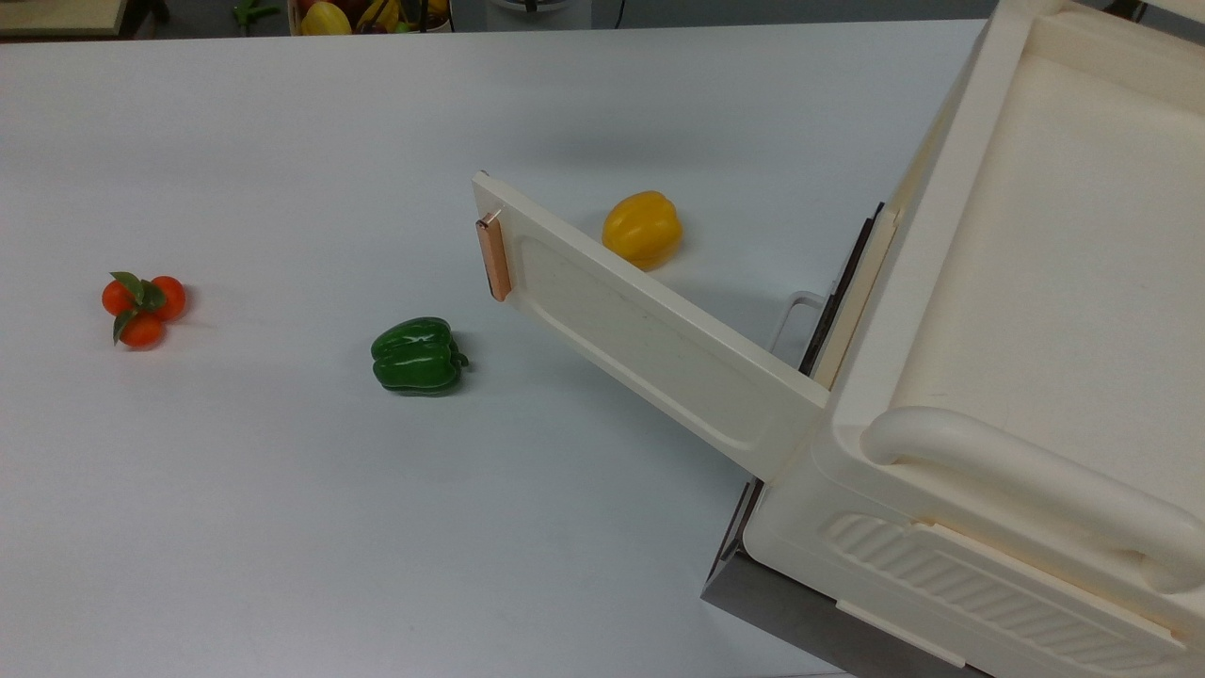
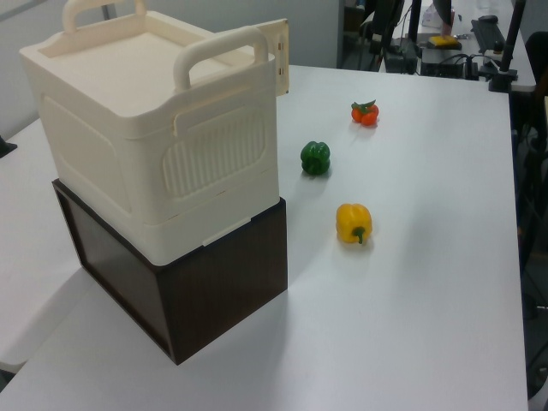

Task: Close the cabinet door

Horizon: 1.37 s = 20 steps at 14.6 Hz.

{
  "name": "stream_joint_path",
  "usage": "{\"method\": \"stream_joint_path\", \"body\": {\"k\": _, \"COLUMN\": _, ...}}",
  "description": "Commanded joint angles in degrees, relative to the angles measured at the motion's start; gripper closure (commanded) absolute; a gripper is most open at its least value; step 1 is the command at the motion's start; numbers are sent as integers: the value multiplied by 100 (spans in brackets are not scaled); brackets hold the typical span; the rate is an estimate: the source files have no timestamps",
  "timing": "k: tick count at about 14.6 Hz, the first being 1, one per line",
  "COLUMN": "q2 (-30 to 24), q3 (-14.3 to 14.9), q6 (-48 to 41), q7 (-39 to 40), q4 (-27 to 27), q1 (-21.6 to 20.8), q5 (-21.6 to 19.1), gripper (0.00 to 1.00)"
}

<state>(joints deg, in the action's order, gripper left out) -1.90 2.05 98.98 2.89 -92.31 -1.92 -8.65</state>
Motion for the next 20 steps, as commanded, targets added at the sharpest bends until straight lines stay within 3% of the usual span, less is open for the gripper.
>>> {"method": "stream_joint_path", "body": {"k": 1, "q2": -108, "q3": 94, "q6": 95, "q7": 89, "q4": -112, "q1": -81, "q5": 74, "gripper": 0}}
{"method": "stream_joint_path", "body": {"k": 7, "q2": -91, "q3": 103, "q6": 148, "q7": 107, "q4": -112, "q1": -89, "q5": 74, "gripper": 0}}
{"method": "stream_joint_path", "body": {"k": 9, "q2": -91, "q3": 94, "q6": 156, "q7": 116, "q4": -112, "q1": -89, "q5": 74, "gripper": 21}}
{"method": "stream_joint_path", "body": {"k": 12, "q2": -91, "q3": 94, "q6": 156, "q7": 264, "q4": -112, "q1": -81, "q5": 48, "gripper": 75}}
{"method": "stream_joint_path", "body": {"k": 14, "q2": -82, "q3": 103, "q6": 174, "q7": 283, "q4": -112, "q1": -81, "q5": -5, "gripper": 100}}
{"method": "stream_joint_path", "body": {"k": 17, "q2": -38, "q3": 103, "q6": 235, "q7": 222, "q4": -112, "q1": -125, "q5": -83, "gripper": 100}}
{"method": "stream_joint_path", "body": {"k": 20, "q2": 102, "q3": 112, "q6": 918, "q7": 168, "q4": -121, "q1": -63, "q5": -399, "gripper": 100}}
